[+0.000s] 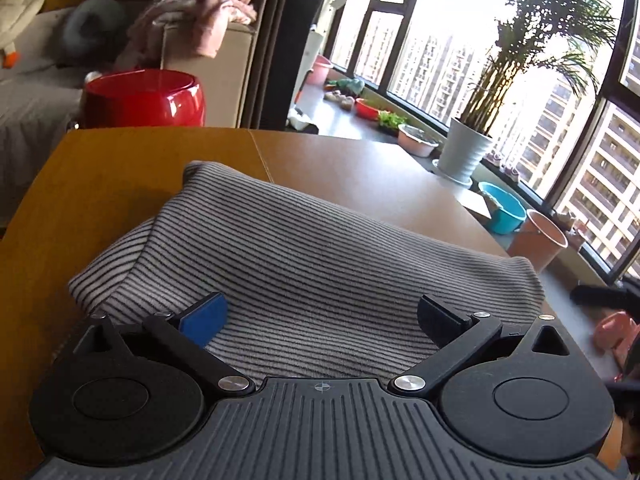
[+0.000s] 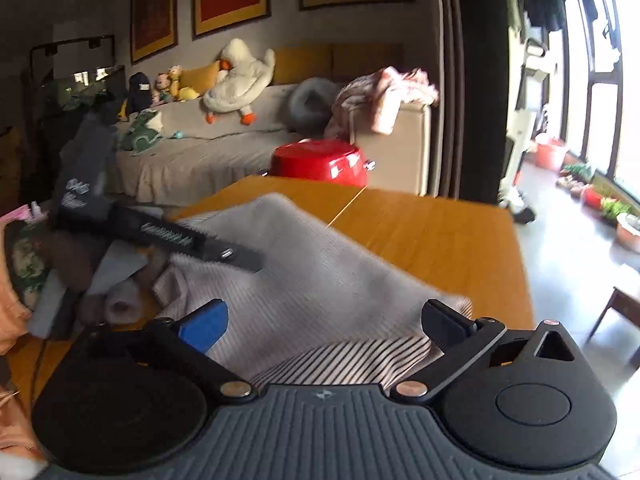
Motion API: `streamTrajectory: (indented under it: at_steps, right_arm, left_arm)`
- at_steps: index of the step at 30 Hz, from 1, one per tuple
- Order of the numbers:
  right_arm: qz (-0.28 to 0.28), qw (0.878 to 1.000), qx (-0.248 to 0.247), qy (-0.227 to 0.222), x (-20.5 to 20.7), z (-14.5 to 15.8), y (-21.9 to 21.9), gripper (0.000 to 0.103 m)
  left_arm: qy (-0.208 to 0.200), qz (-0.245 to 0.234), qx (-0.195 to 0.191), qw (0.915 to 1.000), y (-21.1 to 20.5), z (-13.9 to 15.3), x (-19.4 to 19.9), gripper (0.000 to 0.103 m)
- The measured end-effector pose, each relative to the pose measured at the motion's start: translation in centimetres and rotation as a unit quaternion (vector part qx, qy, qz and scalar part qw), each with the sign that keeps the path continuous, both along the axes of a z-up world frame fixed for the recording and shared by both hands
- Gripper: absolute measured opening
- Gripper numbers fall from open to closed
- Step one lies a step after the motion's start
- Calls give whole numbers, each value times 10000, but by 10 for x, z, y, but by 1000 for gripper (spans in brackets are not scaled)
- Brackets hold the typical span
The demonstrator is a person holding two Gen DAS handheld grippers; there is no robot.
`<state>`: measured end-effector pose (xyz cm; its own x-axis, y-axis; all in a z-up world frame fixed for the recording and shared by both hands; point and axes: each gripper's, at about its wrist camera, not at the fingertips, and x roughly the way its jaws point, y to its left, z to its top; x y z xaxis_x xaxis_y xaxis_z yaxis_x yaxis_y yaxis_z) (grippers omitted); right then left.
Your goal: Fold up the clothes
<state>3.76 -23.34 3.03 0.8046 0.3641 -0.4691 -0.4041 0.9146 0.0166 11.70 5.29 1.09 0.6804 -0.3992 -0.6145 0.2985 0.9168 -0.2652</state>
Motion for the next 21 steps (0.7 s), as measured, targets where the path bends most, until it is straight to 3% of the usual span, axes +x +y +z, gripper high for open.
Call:
streamTrajectory:
  at_steps: [4,8,11,13,18,21]
  right_arm:
    - [-606,9960,-650,-45,49,-1,1,103]
    - [-748,9873,-1226,673,100,-44,5,103]
    - [-890,9905,-571,879,107,-57,-9,103]
    - [-941,9897,-341,1024,108,-60,-16,103]
    - [-1114,9878,-297,1047,95,-64,-22,103]
    - [-1200,9865,-205,1095,78,-66,-24,103]
  left_arm:
    - [174,-63,-205,9996,1,8,-18,103]
    - [524,-301,-537,9967,-3,10,-32,103]
    - [1069,-638,-947,9877,-6,1,-34,103]
    - [1244,-701,-931,9854,-12,-8,-32,103]
    - [1000,-608,-823,9897,-16,-11,-15,103]
    - [639,-466,-596,9951,-13,-13,-1,103]
